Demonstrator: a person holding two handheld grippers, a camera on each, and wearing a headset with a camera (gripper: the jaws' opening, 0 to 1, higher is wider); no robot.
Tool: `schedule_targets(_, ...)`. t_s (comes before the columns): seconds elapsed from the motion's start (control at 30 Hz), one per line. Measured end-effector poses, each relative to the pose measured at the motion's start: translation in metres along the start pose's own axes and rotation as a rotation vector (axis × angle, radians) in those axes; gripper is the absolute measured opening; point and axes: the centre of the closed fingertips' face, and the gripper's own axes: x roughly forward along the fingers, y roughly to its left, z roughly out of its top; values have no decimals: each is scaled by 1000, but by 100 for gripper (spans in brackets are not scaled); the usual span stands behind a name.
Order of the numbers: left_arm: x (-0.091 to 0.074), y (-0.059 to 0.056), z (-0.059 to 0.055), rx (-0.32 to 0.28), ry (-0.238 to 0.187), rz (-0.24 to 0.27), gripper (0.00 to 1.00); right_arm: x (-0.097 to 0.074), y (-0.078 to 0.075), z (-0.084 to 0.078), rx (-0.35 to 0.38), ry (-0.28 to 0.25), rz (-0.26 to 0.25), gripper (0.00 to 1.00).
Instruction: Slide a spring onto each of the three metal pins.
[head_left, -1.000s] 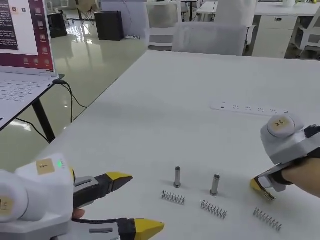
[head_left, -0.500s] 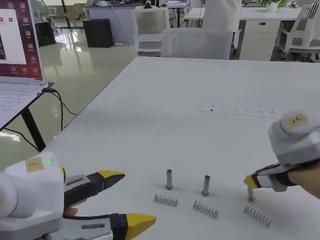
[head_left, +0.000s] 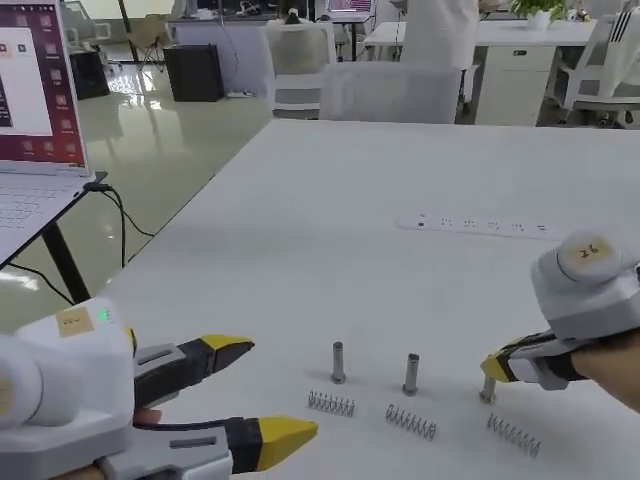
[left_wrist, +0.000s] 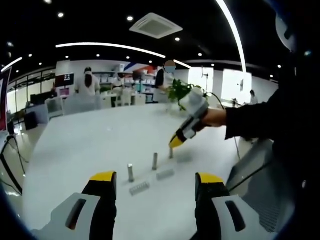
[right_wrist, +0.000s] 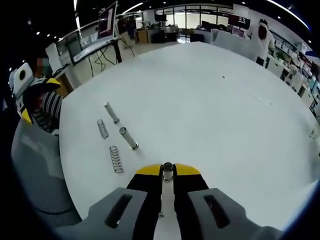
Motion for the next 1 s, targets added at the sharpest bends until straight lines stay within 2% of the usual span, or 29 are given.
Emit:
schedule_targets(0.2, 4, 0, 1, 0, -3, -2, 58, 4, 1, 0, -30, -18, 5, 5)
schedule_targets(0.23, 4, -1, 1, 0, -2, -2, 58, 3, 1, 2, -34, -38, 7, 5)
schedule_targets(0.57, 6, -5, -2, -2, 3, -14, 58, -1, 2, -1, -62, -23, 17, 6)
schedule_targets(0.8, 5, -5, -2, -1, 3, -15, 58, -2, 4, -1, -72, -22, 16, 10)
schedule_targets(1.0, 3, -5, -2, -1, 0, -13, 58, -13, 3, -2, -70, -26, 7, 12)
